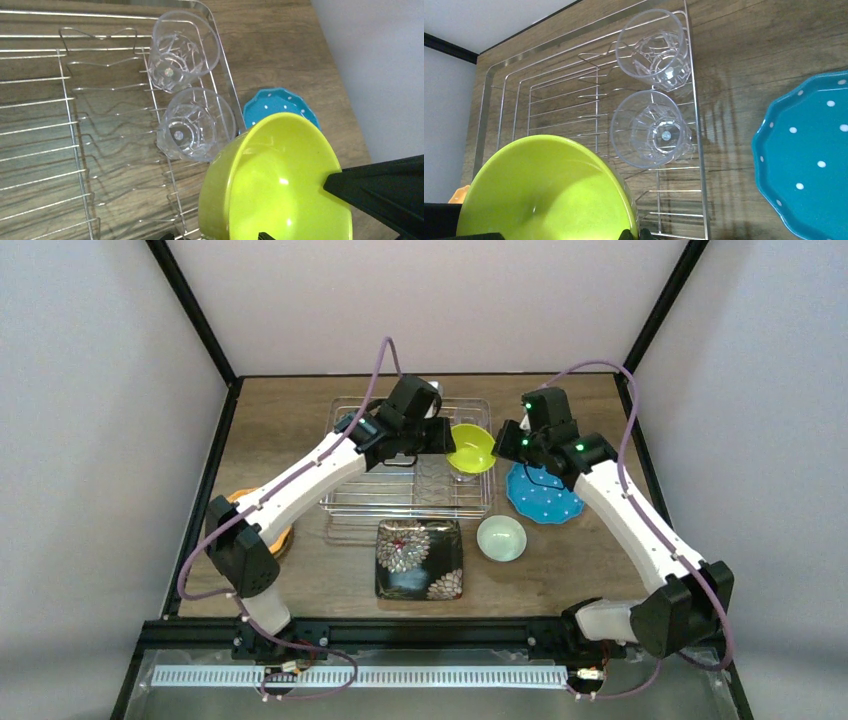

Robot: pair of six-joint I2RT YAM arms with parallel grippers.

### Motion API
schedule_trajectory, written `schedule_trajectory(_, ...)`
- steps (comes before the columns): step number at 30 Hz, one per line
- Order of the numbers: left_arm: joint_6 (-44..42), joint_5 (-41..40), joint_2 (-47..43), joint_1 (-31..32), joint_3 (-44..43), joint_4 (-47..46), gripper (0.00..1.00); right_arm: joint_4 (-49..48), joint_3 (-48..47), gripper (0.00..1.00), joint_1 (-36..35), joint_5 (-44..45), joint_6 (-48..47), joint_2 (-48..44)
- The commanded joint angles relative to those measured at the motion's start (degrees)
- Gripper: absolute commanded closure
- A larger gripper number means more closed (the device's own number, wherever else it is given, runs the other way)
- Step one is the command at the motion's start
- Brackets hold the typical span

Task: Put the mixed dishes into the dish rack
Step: Pass from the right arm to the left

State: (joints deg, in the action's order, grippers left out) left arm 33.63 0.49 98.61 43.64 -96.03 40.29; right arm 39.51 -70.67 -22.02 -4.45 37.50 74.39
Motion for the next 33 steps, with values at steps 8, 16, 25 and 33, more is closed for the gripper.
schedule_trajectory(8, -3.93, -7.53, 2.61, 0.29, -4.23, 2.6, 0.1, -1.44, -5.5, 0.99, -2.5, 1.37, -1.06, 3.94)
schedule_trajectory(16, -4.95, -10.49, 3.04, 0.28, -4.29, 2.22, 0.27, -0.67, -9.33, 0.99, -4.41, 2.24, -1.72, 6.83)
schedule_trajectory(25, -4.93, -11.75, 3.31, 0.26, -3.67, 1.16, 0.67, -0.06, -11.88, 0.99, -6.41, 2.68, -2.07, 9.3)
schedule_trajectory(33, -4.93, -14.38, 1.59, 0.24, 0.01, -2.06, 0.97, 0.29, -12.22, 0.99, -7.61, 2.99, -2.16, 9.95)
